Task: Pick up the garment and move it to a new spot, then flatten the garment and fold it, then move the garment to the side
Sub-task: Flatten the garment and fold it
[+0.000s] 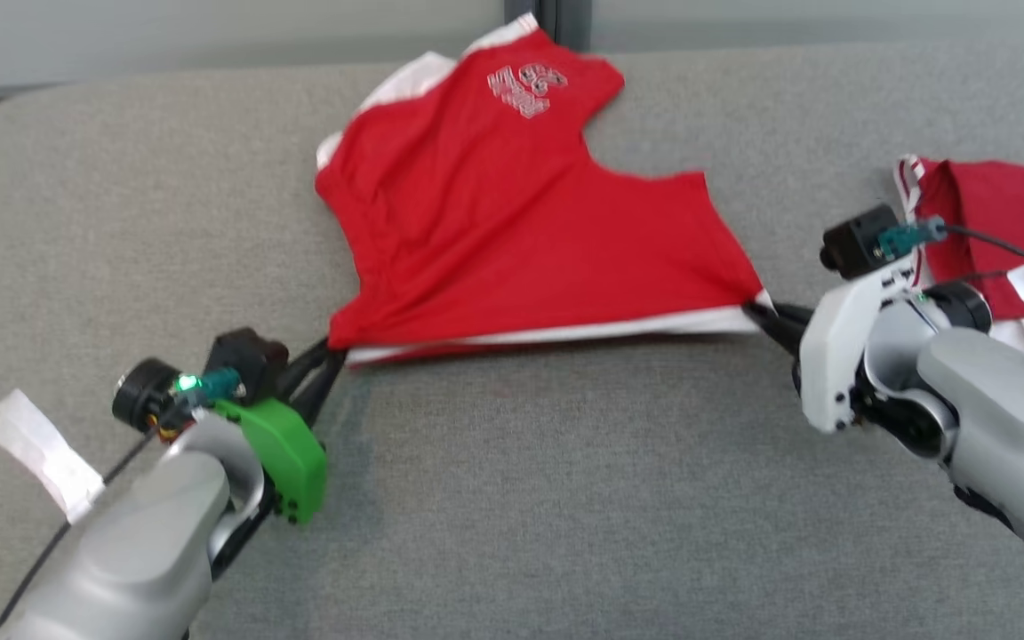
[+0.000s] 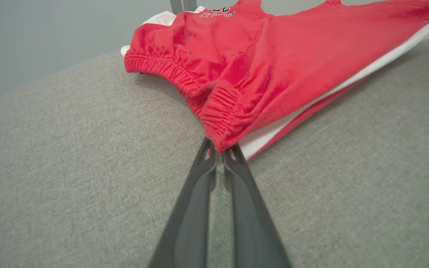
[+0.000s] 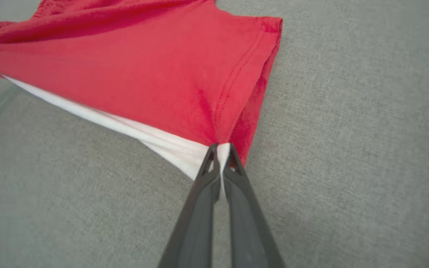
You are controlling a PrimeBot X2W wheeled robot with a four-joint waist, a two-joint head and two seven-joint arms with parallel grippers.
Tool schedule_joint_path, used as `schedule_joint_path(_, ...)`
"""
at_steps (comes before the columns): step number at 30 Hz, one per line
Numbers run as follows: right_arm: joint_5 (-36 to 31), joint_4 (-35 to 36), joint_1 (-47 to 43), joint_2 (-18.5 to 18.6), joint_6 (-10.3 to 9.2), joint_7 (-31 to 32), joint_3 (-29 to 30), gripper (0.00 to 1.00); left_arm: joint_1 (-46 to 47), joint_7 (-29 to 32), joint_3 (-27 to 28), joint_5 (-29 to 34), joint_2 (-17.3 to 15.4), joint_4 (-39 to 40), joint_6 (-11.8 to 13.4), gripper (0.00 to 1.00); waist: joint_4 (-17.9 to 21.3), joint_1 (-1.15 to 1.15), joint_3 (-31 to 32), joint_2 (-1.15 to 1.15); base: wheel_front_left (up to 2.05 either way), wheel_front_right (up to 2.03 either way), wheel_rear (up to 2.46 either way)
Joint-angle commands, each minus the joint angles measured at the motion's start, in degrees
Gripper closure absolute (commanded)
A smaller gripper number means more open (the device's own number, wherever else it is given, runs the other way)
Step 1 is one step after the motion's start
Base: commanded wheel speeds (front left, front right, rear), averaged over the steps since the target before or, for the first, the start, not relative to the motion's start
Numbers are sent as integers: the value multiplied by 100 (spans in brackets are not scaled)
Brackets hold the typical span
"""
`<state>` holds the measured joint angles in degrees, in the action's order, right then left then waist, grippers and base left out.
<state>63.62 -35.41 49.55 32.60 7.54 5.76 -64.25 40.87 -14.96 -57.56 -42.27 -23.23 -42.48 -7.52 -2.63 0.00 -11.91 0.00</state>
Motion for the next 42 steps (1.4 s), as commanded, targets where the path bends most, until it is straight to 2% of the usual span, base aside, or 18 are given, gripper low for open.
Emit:
schedule_joint_path(1, 136, 106, -180, 231, -10, 103, -86, 100, -215, -21, -54, 32, -115, 51, 11, 100, -55, 0, 515, 0, 0, 0, 0)
schedule_joint_path(9, 867, 1031, -715, 980, -11, 864, -571, 100, -1064, 43, -385, 67, -503, 727, 66, 100, -84, 0, 1073, 0, 0, 0, 0)
schedule_joint_path(14, 1286, 1609, -1029, 1444, -11, 1470, -698, 100, -1585, 274, -507, -58, -817, 1498, 229, 100, -100, 0, 1303, 0, 0, 0, 0)
schedule_joint_path(19, 1556, 2211, -1161, 1908, -10, 2008, -736, 100, -1969, 610, -654, -131, -1156, 2340, 343, 100, -163, 0, 1321, 0, 0, 0, 0)
schedule_joint_path(23, 1461, 2456, -869, 2210, -11, 2116, -584, 100, -1853, 707, -592, -80, -1304, 2820, 534, 100, -315, 0, 1166, 0, 0, 0, 0)
schedule_joint_path(31, 1284, 2384, -50, 2117, -10, 2207, -54, 100, -1237, 642, -264, -31, -1055, 3057, 773, 100, -706, 0, 560, 0, 0, 0, 0)
schedule_joint_path(37, 1066, 1970, 782, 1828, -9, 2487, 291, 100, -766, 398, -71, 22, -654, 2790, 791, 100, -1031, 0, -24, 0, 0, 0, 0)
schedule_joint_path(42, 879, 1438, 1416, 1545, -9, 2747, 501, 100, -461, 210, -32, 112, -293, 2385, 656, 100, -1332, 0, -462, 0, 0, 0, 0)
